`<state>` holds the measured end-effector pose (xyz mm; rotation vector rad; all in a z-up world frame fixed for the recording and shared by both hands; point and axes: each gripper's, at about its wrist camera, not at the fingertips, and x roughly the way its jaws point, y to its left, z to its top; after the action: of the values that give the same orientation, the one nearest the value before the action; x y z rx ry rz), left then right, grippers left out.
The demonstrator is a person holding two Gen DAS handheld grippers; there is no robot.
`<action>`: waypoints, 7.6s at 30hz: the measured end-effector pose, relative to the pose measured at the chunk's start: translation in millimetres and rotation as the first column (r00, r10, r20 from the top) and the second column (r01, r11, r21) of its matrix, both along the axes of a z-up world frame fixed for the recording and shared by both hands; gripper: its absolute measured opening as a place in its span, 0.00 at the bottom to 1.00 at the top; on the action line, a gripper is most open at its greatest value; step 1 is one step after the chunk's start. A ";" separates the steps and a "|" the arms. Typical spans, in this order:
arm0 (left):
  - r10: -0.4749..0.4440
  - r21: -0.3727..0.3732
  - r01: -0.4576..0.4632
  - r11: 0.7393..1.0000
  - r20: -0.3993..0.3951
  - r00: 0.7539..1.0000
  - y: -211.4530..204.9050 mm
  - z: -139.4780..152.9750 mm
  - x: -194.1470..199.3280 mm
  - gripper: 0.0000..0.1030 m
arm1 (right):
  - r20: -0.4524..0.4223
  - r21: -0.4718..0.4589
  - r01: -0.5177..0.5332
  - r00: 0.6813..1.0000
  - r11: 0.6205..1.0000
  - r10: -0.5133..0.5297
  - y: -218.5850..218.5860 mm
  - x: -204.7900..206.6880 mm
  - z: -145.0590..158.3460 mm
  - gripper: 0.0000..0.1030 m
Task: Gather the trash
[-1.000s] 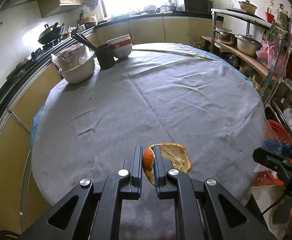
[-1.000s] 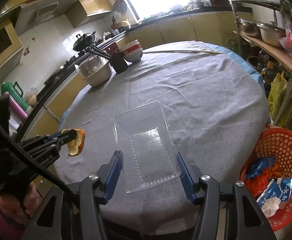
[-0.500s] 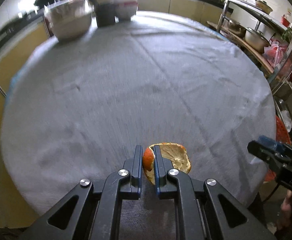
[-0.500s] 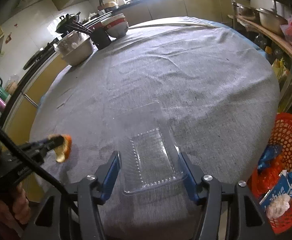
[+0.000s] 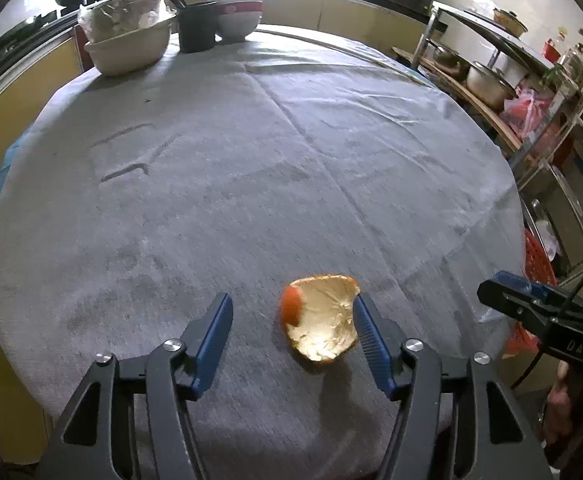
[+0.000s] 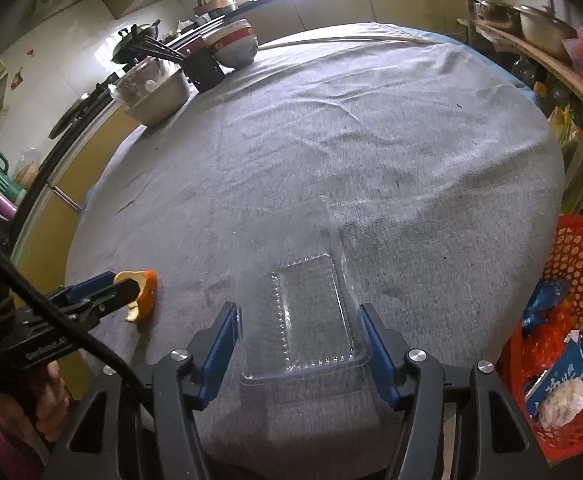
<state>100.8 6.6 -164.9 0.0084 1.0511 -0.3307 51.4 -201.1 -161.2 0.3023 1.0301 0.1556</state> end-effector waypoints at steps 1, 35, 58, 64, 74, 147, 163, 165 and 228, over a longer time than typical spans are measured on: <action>-0.011 -0.007 0.011 1.000 -0.004 1.000 -1.7 -0.3 -0.5 0.65 | 0.006 -0.009 -0.004 1.000 1.000 0.004 -0.2 -1.6 1.5 0.64; 0.013 -0.023 -0.014 1.000 -0.040 0.999 -6.2 -14.2 -0.3 0.65 | 0.027 -0.051 -0.001 1.000 0.999 0.003 -1.5 -11.7 10.3 0.65; 0.040 -0.115 -0.040 0.993 -0.005 0.999 9.4 -9.9 5.9 0.27 | 0.018 -0.082 -0.021 1.000 0.996 0.023 12.0 -2.6 16.6 0.58; 0.035 -0.111 -0.034 0.993 0.001 0.999 9.5 -10.5 5.7 0.27 | 0.019 -0.133 -0.045 0.999 0.990 0.048 20.5 -2.2 15.9 0.56; 0.033 -0.061 -0.032 0.998 0.008 0.999 2.8 -7.5 2.4 0.27 | 0.039 -0.101 -0.036 0.998 0.994 0.041 15.8 -5.3 19.9 0.52; -0.116 0.214 0.088 0.973 0.122 0.986 -90.5 32.1 -16.3 0.25 | 0.085 0.110 0.039 0.995 0.993 -0.049 -61.6 -32.1 33.5 0.54; -0.219 0.254 0.178 0.951 0.140 0.966 -134.7 40.9 -26.1 0.25 | 0.102 0.123 0.129 0.985 0.984 -0.142 -101.4 -59.5 39.5 0.54; -0.235 0.256 0.194 0.947 0.141 0.962 -140.6 41.9 -27.2 0.25 | 0.100 0.127 0.145 0.982 0.981 -0.158 -106.8 -63.1 40.1 0.54; -0.703 0.431 0.594 0.679 0.146 0.696 -362.9 39.2 -108.6 0.25 | 0.068 0.183 0.552 0.819 0.814 -0.570 -271.6 -195.9 30.5 0.54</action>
<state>-7.7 -356.3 -125.8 0.7726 0.7504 -0.7710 -144.5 -472.7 -130.6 0.7224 0.7709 -0.2856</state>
